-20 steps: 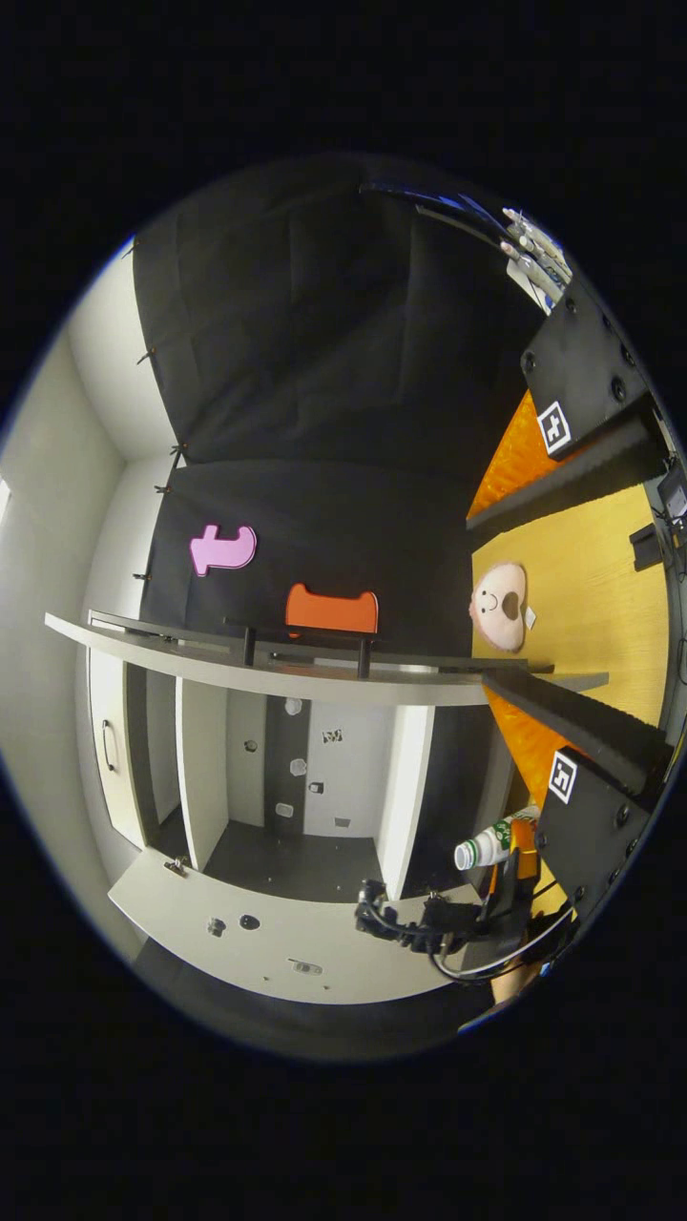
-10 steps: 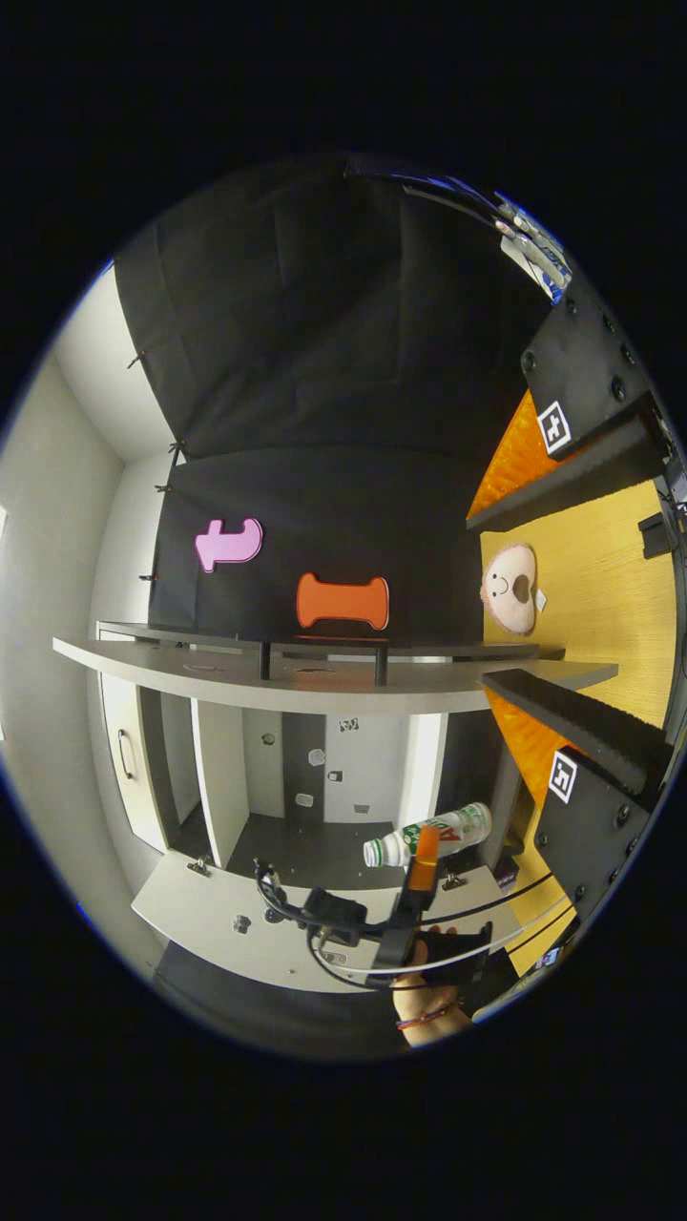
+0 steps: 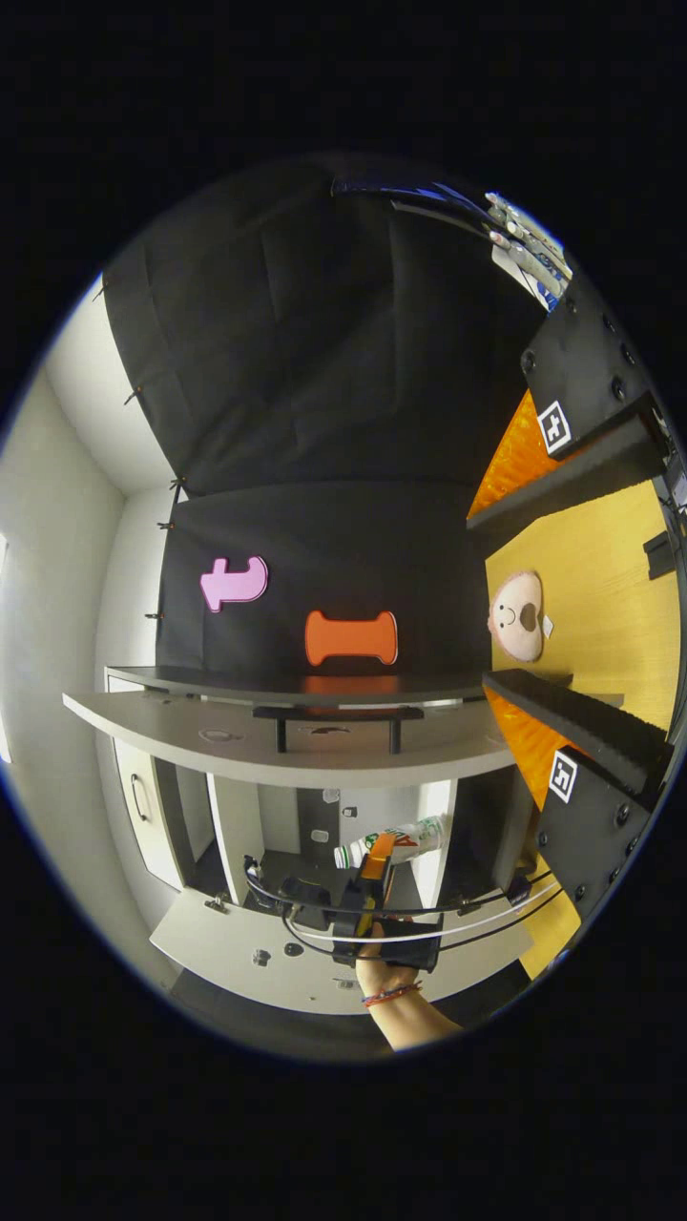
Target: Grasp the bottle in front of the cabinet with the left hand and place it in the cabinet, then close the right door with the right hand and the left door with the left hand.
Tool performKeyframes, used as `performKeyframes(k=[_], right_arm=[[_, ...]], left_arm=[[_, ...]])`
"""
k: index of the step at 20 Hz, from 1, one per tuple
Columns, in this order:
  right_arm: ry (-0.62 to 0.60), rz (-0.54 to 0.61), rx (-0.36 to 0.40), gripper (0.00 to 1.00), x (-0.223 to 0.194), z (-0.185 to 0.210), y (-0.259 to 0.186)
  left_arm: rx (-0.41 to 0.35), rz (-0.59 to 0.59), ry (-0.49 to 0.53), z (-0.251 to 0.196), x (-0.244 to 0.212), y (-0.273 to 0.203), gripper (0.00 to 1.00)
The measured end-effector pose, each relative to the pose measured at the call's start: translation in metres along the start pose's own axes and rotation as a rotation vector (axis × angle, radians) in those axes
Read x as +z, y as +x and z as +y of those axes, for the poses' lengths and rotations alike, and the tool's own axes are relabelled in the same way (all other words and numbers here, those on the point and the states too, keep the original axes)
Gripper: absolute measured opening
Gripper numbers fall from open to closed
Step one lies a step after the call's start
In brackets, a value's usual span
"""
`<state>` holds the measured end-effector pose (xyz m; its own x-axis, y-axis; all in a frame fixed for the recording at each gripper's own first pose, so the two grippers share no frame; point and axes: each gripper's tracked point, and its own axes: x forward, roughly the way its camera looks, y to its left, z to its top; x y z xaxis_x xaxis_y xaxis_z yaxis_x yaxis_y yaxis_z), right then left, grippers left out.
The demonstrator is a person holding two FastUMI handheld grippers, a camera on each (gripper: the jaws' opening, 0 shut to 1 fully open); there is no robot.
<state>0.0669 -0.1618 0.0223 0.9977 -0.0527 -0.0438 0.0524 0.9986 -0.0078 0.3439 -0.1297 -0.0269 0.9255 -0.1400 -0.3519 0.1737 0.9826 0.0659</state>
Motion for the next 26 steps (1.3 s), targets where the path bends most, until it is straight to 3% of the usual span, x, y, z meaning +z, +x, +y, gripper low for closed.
performKeyframes(k=[11,12,21,22,26], right_arm=[[0.006,0.007,-0.053,0.96,-0.001,-0.018,0.004],[0.006,0.009,-0.05,0.91,-0.002,-0.017,0.004],[0.003,0.008,-0.042,0.9,-0.002,-0.01,0.003],[0.003,0.009,-0.04,0.96,-0.004,-0.008,0.003],[0.002,0.003,-0.043,0.96,-0.003,-0.007,-0.003]], left_arm=[[0.023,0.055,0.086,-0.007,0.009,0.056,0.71],[0.023,0.052,0.083,-0.007,0.008,0.061,0.72],[0.029,0.047,0.065,-0.004,0.007,0.057,0.79],[0.03,0.046,0.06,-0.002,0.006,0.056,0.82],[0.042,0.054,0.062,0.003,0.002,0.056,0.86]])
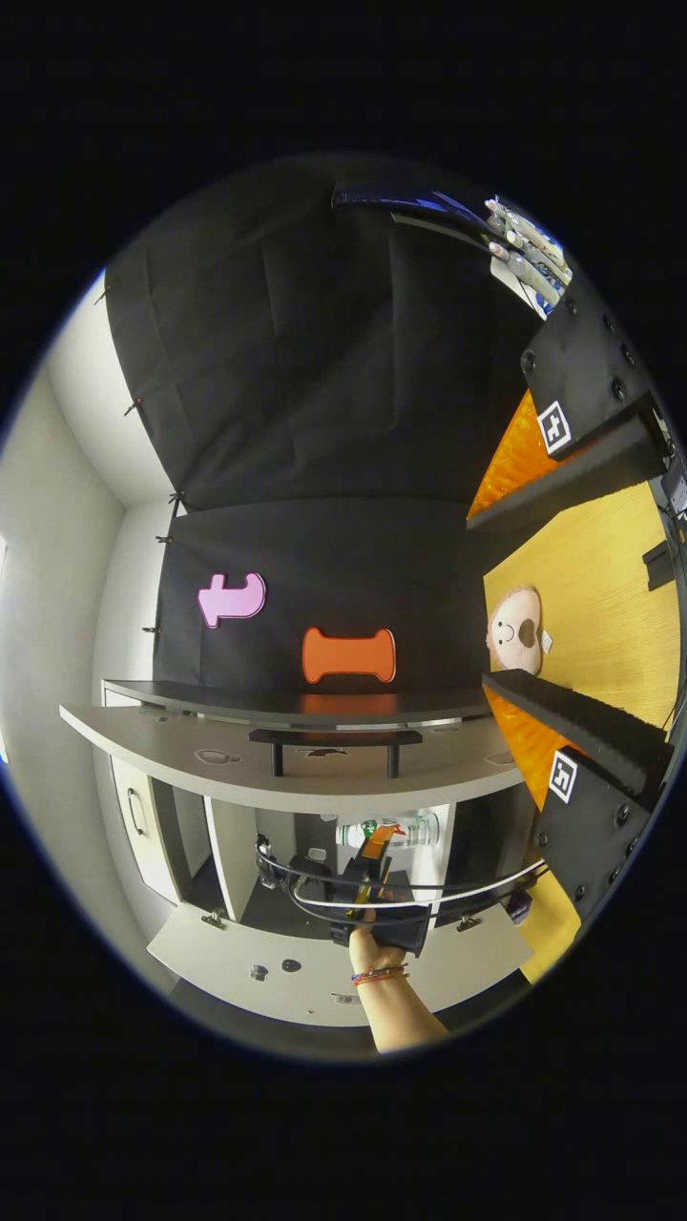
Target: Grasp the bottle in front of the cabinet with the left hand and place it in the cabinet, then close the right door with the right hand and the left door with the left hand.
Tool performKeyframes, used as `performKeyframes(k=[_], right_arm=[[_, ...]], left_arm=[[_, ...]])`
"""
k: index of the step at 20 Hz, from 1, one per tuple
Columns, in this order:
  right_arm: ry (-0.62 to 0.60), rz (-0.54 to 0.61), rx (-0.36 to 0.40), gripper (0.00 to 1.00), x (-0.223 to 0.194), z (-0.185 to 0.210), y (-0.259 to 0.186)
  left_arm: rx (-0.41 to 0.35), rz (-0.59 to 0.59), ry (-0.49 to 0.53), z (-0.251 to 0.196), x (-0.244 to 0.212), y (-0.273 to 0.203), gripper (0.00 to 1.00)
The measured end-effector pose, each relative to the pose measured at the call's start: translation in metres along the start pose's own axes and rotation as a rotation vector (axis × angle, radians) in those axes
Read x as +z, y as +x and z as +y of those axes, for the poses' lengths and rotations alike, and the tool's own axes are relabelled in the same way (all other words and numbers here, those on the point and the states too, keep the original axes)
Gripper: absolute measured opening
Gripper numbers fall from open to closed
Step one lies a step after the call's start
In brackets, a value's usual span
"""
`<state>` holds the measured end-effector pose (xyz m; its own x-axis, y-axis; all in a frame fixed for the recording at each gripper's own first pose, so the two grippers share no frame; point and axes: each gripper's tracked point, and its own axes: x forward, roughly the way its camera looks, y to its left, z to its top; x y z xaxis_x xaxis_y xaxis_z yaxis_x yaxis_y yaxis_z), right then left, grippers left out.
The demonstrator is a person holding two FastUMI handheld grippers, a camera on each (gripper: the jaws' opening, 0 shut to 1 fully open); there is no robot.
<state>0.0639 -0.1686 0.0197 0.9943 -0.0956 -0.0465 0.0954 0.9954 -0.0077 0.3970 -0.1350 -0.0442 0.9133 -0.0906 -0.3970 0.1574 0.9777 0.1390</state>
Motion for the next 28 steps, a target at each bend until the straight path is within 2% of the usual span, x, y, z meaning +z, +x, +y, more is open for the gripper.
performKeyframes(k=[7,10,12,13,14,16,17,18,19,21,22,26,28], right_arm=[[-0.008,0.005,-0.002,0.96,-0.003,0.004,-0.003],[-0.018,0.001,0.003,0.96,-0.002,0.005,0.002],[-0.023,0.0,0.004,0.96,0.0,0.007,0.008],[-0.021,0.004,0.007,0.96,0.0,0.01,0.012],[-0.018,0.004,0.012,0.91,0.002,0.013,0.016],[-0.017,0.001,0.026,0.9,0.004,0.021,0.024],[-0.02,0.002,0.032,0.96,0.005,0.024,0.029],[-0.022,0.006,0.039,0.96,0.005,0.028,0.033],[-0.024,0.013,0.047,0.9,0.003,0.033,0.038],[-0.021,0.032,0.071,0.91,0.001,0.042,0.045],[-0.024,0.04,0.08,0.97,0.0,0.046,0.05],[-0.058,0.057,0.107,0.97,-0.003,0.064,0.066],[-0.078,0.065,0.112,0.97,-0.003,0.073,0.068]], left_arm=[[0.0,0.004,-0.032,0.004,-0.008,-0.011,0.87],[0.013,-0.01,-0.059,0.012,-0.01,-0.028,0.95],[0.023,-0.052,-0.085,0.019,-0.005,-0.047,0.94],[0.026,-0.074,-0.096,0.021,-0.002,-0.059,0.95],[0.025,-0.099,-0.104,0.024,0.001,-0.073,0.95],[0.026,-0.148,-0.101,0.03,0.01,-0.103,0.95],[0.031,-0.174,-0.092,0.037,0.014,-0.119,0.95],[0.041,-0.197,-0.081,0.043,0.018,-0.136,0.95],[0.05,-0.216,-0.068,0.05,0.021,-0.153,0.95],[0.083,-0.254,-0.057,0.067,0.025,-0.187,0.95],[0.095,-0.27,-0.065,0.076,0.023,-0.205,0.95],[0.113,-0.312,-0.109,0.1,0.01,-0.264,0.93],[0.129,-0.321,-0.104,0.114,0.003,-0.289,0.95]])
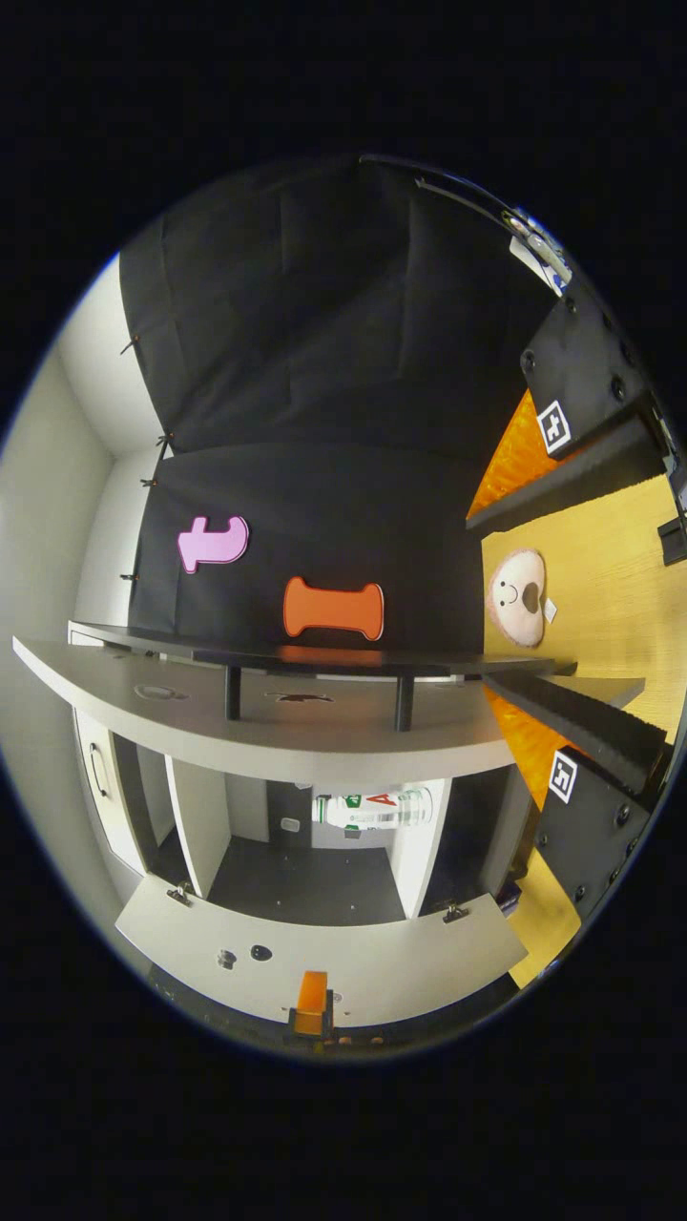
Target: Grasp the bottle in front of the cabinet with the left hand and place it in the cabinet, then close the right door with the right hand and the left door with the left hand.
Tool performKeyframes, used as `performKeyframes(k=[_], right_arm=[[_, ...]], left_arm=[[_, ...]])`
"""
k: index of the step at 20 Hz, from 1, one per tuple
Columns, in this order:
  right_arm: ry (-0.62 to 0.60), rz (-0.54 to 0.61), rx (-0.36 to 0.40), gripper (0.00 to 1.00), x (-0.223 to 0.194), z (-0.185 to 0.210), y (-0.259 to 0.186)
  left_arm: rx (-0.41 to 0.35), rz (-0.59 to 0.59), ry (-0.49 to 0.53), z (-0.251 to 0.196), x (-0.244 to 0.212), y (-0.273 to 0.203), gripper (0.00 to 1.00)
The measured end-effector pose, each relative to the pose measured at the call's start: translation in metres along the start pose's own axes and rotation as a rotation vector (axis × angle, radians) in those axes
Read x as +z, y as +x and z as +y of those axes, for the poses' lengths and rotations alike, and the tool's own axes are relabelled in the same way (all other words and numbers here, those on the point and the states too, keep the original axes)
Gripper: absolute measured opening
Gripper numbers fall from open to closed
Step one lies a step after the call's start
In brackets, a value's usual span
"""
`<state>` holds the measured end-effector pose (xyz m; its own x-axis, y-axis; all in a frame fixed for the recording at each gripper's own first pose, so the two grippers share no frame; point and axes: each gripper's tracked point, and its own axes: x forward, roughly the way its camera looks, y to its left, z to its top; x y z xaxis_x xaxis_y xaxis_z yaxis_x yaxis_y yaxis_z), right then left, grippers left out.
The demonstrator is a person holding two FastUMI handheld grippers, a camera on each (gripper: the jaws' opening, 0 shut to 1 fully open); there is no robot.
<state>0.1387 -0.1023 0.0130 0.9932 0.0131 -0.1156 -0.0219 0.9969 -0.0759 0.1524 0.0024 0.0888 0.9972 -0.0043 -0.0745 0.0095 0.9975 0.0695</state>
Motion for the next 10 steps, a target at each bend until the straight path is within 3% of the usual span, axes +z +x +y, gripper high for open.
performKeyframes(k=[2,3,4,5,10], right_arm=[[-0.023,-0.009,-0.018,1.0,0.004,0.005,0.003],[-0.039,-0.014,-0.032,0.88,0.005,0.003,0.002],[-0.046,-0.019,-0.042,0.88,0.007,0.001,0.001],[-0.045,-0.017,-0.048,0.95,0.007,0.004,0.0],[-0.061,-0.015,-0.063,0.93,0.008,0.027,-0.008]], left_arm=[[-0.003,-0.011,0.006,0.014,0.003,-0.021,0.93],[0.003,-0.018,0.01,0.025,0.005,-0.031,0.95],[0.008,-0.021,0.015,0.033,0.006,-0.036,0.94],[0.018,-0.023,0.018,0.046,0.005,-0.044,0.94],[0.066,-0.029,0.011,0.1,0.003,-0.066,0.94]])
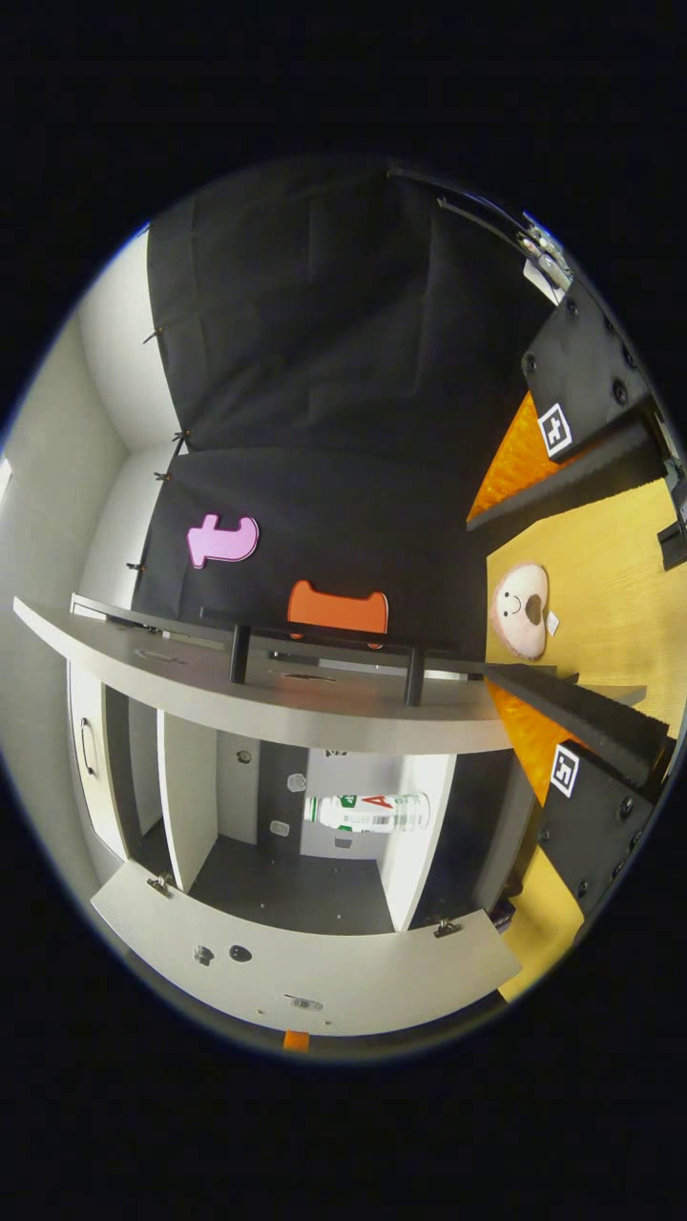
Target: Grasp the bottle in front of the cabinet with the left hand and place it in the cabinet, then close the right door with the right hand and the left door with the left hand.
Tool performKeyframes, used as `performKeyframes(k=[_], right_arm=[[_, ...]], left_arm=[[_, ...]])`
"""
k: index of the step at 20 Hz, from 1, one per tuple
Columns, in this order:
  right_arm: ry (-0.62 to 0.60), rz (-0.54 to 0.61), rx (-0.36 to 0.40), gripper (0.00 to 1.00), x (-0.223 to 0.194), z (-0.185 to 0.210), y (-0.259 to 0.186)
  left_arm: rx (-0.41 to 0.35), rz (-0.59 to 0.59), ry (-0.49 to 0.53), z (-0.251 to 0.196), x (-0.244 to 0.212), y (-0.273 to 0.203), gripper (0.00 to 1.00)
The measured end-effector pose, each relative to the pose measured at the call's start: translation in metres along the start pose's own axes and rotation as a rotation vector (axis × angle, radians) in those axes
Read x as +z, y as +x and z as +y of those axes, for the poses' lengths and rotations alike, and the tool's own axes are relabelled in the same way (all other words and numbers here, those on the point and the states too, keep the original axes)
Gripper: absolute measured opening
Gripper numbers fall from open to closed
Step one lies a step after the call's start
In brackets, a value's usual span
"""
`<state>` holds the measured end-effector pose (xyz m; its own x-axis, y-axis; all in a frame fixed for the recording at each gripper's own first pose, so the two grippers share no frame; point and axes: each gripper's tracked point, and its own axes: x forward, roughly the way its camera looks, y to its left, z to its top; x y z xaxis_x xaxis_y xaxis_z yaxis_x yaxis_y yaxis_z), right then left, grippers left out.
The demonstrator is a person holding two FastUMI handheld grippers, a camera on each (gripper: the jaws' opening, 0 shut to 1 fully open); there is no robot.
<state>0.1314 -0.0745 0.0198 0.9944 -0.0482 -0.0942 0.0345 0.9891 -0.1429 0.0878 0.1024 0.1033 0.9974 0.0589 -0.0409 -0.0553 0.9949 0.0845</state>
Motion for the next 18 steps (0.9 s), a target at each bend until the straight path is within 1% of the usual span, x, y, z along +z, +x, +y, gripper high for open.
performKeyframes(k=[4,6,11,13,14,15,17,18], right_arm=[[0.005,0.0,0.044,0.93,0.003,0.039,-0.011],[0.006,-0.001,0.06,0.93,0.004,0.056,-0.014],[-0.015,-0.004,0.069,0.93,0.005,0.081,-0.017],[0.002,-0.005,0.072,0.93,0.006,0.087,-0.017],[0.014,-0.005,0.078,0.87,0.005,0.093,-0.016],[0.022,-0.005,0.088,0.87,0.005,0.099,-0.017],[0.027,-0.003,0.127,0.87,0.005,0.117,-0.016],[0.047,-0.004,0.195,0.93,0.006,0.141,-0.018]], left_arm=[[0.025,-0.013,0.011,0.027,0.001,-0.014,0.94],[0.025,-0.006,0.01,0.033,-0.004,-0.014,0.94],[0.009,-0.003,-0.01,0.038,-0.012,-0.019,0.95],[0.013,0.007,-0.019,0.039,-0.016,-0.018,0.95],[0.014,0.009,-0.021,0.04,-0.018,-0.017,0.94],[0.014,0.012,-0.021,0.04,-0.019,-0.017,0.95],[0.017,0.012,-0.017,0.041,-0.022,-0.017,0.94],[0.02,0.012,-0.019,0.042,-0.023,-0.016,0.94]])
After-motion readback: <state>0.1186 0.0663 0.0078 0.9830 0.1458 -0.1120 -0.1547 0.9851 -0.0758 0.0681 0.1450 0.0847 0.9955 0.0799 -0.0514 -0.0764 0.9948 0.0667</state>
